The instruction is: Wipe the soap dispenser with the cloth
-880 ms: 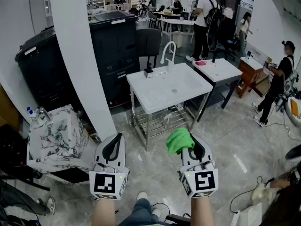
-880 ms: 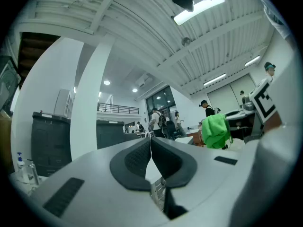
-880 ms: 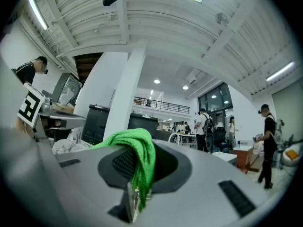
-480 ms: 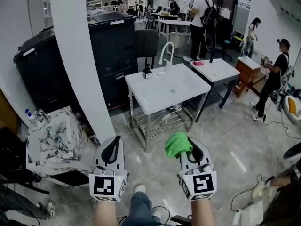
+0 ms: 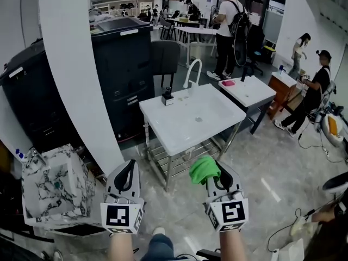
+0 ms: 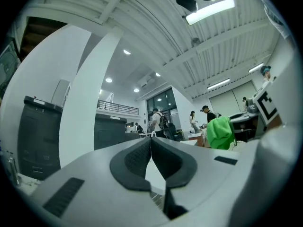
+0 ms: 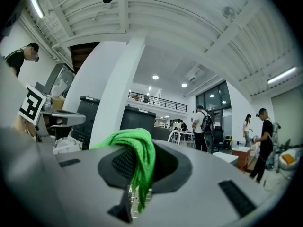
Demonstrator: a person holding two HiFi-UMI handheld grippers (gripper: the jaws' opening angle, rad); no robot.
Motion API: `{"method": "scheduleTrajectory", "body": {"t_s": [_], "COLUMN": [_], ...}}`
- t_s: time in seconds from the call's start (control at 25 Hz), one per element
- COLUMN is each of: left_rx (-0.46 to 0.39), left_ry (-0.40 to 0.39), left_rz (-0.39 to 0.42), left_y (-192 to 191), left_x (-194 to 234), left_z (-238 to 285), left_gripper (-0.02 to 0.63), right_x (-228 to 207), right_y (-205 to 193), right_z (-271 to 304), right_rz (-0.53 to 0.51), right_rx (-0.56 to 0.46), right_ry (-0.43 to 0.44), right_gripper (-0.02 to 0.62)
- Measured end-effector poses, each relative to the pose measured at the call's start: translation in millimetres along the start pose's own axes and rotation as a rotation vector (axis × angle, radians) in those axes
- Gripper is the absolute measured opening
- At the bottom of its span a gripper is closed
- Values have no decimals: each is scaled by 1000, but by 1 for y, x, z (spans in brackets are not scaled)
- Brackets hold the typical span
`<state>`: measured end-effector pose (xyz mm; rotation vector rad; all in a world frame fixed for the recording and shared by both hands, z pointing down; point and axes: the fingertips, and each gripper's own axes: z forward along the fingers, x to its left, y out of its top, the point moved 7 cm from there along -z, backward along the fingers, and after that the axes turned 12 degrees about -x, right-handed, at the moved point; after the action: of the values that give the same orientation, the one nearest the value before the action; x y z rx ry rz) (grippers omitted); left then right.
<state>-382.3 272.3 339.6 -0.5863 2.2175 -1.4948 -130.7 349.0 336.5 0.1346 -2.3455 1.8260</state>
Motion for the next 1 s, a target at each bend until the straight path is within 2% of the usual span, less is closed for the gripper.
{"method": "scheduleTrajectory", "body": {"t_s": [0.16,0.32,0.4,0.56,0.68,0.84,1.0], "left_rx": [-3,8,6,-13,-3,7,36], "left_ry": [-35,-81,-89,-130,-111,-154,-115], "left_rz": [-9,-18,-48,-188,-208,-236,-302], "left_y": [-22,-43,-51,-67,-82,-105,-134], "left_x": [39,63,71,75,77,70,67], "left_z": [52,92,107,131,150,179,217], "left_gripper": [16,17,16,15,15,15,15], "right_x": [-3,-4,-7,-18,-31,-56,-90], "right_y": [-13,-26,-34,-48,-58,-76,-98], "right_z": [62,101,115,131,142,162,193], "right_rz": [9,-3,-9,-5,-9,2,17], "right_rx": [5,22,40,68,73,80,81], "right_ry": [-35,-55,-57,-89,-108,-121,-100], "right_gripper": [64,64,64,64,64,64,64]}}
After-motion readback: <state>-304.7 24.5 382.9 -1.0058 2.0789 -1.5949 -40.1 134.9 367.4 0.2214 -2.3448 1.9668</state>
